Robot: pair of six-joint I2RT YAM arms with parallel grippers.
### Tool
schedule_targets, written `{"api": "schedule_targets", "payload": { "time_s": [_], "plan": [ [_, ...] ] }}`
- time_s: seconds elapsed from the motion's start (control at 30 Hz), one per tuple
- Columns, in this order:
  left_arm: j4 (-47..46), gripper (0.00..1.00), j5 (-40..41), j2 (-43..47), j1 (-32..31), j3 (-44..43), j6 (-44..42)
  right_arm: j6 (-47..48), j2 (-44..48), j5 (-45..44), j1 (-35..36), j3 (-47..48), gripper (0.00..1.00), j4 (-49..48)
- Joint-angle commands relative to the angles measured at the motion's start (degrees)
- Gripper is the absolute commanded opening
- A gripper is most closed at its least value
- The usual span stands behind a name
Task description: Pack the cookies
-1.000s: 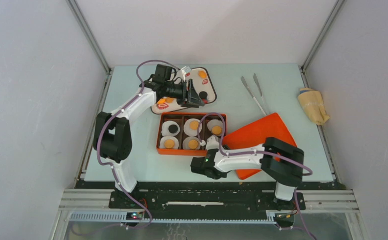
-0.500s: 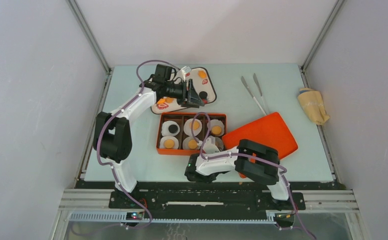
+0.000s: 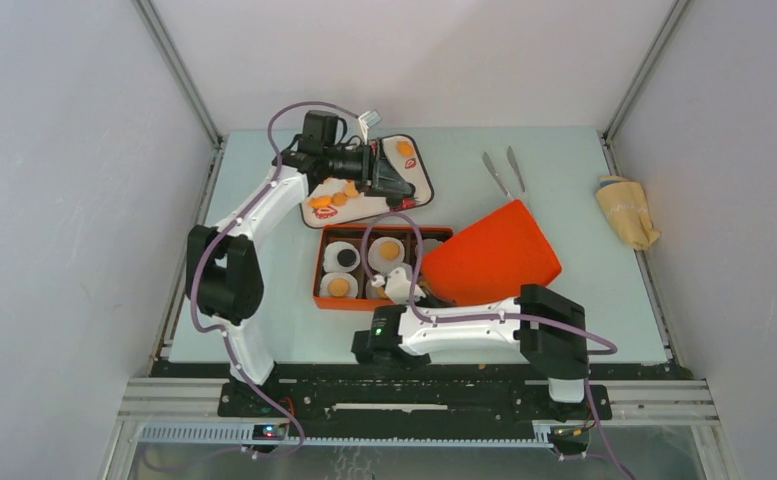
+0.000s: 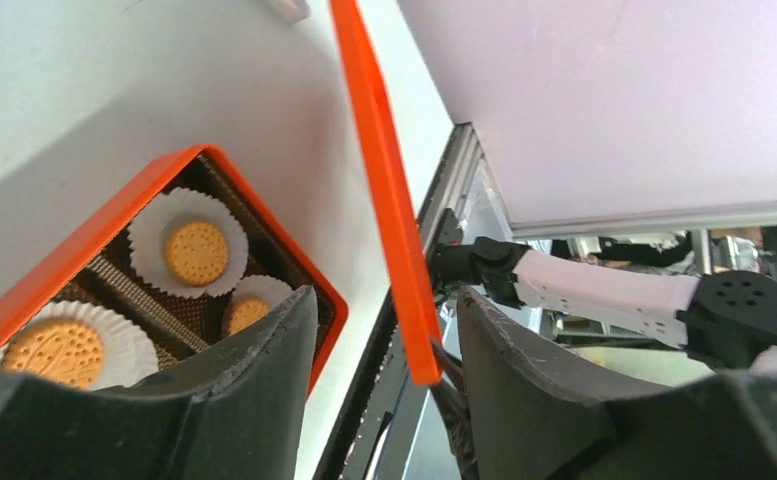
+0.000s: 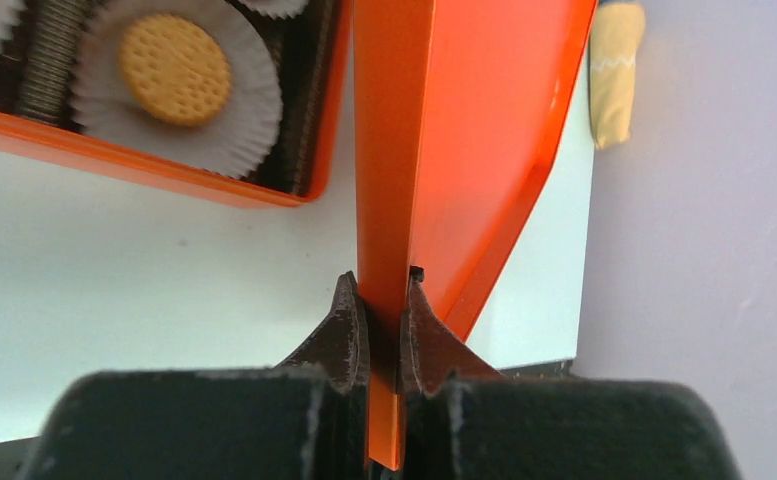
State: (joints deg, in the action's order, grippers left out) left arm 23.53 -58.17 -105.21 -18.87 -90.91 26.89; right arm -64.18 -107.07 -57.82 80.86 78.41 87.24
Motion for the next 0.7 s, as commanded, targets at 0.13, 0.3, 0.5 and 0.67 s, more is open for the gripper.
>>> {"api": "schedule_targets", "payload": {
  "time_s": [0.13, 0.3, 0.5, 0.67],
  "plan": [
    [-28.59, 0.60, -12.34, 1.19, 0.68, 8.45, 17.92, 13.44, -1.98, -15.37, 2.43, 10.90, 0.00, 4.70],
    [-39.51, 0.62, -13.05, 0.94, 0.76, 12.68, 25.26, 20.40, -3.56, -22.51, 1.78, 13.40, 0.00, 4.36],
    [-46.43, 0.63, -13.46, 0.06, 0.52, 14.25, 31.25, 23.35, -5.39, -26.48, 1.06, 14.46, 0.00, 4.23],
    [-48.27, 0.65, -13.29, 0.00, -0.96, 14.84, 33.01, 24.65, -6.27, -28.30, 1.04, 15.21, 0.00, 4.25]
  ]
}}
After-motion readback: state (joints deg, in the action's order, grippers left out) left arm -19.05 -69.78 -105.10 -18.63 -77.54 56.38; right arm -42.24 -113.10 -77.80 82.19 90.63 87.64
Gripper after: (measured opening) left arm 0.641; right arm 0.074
